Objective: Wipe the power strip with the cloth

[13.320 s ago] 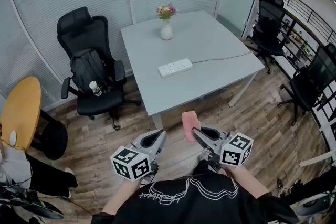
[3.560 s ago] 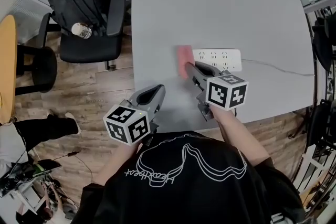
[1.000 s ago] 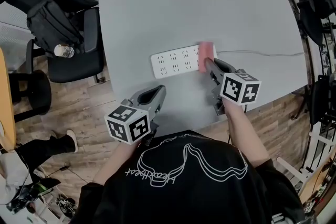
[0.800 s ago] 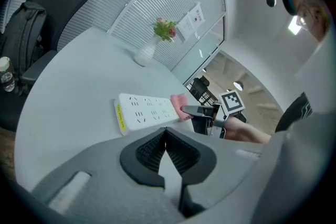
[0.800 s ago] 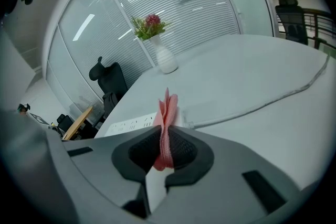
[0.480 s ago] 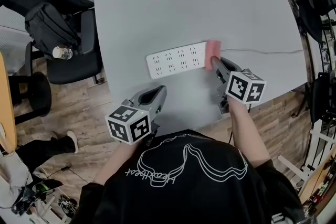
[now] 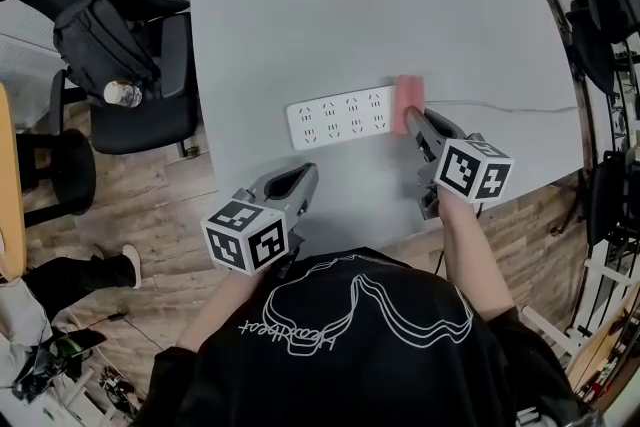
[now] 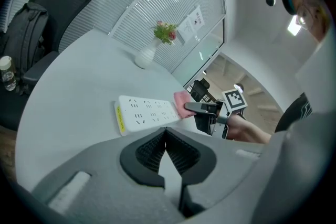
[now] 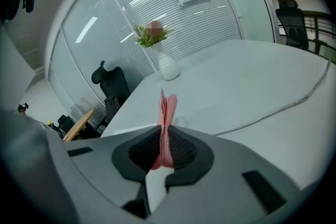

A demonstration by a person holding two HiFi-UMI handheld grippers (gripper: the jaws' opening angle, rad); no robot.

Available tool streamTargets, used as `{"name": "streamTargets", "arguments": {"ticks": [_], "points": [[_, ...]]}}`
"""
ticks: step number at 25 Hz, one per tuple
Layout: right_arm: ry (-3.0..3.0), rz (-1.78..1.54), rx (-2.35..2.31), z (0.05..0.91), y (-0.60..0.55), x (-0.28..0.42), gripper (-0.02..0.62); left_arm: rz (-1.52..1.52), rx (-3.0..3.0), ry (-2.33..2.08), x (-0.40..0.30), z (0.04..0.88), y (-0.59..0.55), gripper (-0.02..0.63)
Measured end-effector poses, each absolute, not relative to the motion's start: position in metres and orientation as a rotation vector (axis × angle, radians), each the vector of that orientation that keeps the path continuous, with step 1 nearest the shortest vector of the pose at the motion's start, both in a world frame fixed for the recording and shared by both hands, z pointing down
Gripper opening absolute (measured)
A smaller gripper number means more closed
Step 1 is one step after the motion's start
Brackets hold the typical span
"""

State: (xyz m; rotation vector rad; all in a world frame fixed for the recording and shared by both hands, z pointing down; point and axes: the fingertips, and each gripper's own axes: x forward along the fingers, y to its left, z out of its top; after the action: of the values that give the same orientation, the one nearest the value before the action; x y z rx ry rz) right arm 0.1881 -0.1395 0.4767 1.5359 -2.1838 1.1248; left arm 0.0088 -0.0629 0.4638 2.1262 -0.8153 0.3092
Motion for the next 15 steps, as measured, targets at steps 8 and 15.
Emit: {"name": "streamTargets", "arguments": {"ticks": [8,15], "points": [[-2.297,1.087,1.408,0.456,-0.15,0.141,0.039,0.29,2.102,-0.878,-0.011,0.461,-0.063,0.012],[-2.335,1.071,1.242,0.466,-0.15,0.08,0.04,0.27,2.06,-0.931,-0.04,0.467,-0.061,0.012]]}}
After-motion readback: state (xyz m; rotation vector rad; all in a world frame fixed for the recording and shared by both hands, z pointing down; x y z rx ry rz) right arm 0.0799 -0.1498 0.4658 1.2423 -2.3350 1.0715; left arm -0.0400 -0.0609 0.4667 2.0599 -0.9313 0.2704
